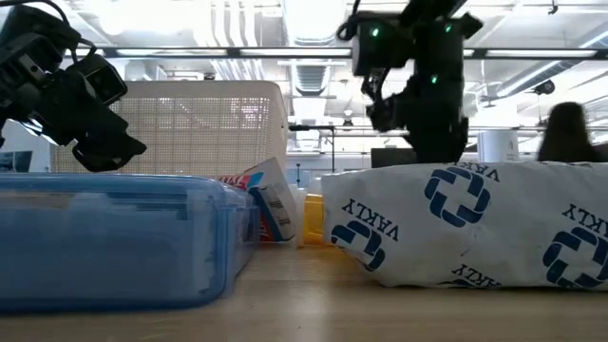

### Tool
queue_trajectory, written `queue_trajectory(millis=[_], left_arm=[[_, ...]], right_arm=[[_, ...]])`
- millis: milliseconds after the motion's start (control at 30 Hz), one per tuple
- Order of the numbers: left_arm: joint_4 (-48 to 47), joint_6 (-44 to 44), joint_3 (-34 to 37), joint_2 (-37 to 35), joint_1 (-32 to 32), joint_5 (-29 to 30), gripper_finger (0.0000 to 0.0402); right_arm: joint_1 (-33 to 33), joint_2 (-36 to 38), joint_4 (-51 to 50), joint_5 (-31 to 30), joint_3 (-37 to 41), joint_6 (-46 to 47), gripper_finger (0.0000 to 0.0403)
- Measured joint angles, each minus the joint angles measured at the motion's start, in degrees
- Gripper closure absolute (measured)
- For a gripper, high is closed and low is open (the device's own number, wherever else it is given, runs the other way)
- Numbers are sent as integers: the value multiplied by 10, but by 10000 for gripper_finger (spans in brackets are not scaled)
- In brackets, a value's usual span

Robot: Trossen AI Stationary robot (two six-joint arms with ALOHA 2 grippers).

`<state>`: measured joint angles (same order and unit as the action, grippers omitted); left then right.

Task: Pick & place medical supplies in basket/bin
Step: Put the middle right white pill bottle into the white bin

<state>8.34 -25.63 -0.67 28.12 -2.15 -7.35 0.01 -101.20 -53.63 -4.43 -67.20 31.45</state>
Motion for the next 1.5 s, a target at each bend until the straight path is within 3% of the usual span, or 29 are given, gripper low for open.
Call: queue_trajectory(millis=[567, 933, 1267, 1500], left_arm=[[0, 0, 0, 0, 0, 0, 244], [0, 0, 0, 0, 0, 0, 244], [0, 0, 0, 0, 0, 0, 244], [0, 0, 0, 0, 0, 0, 244]], right_arm=[[0, -107, -3, 0, -8, -29, 135], [-3, -70, 14, -34, -29, -75, 243], [1, -67, 3, 22, -72, -55, 246], [13, -61, 0, 86, -196, -31, 246]])
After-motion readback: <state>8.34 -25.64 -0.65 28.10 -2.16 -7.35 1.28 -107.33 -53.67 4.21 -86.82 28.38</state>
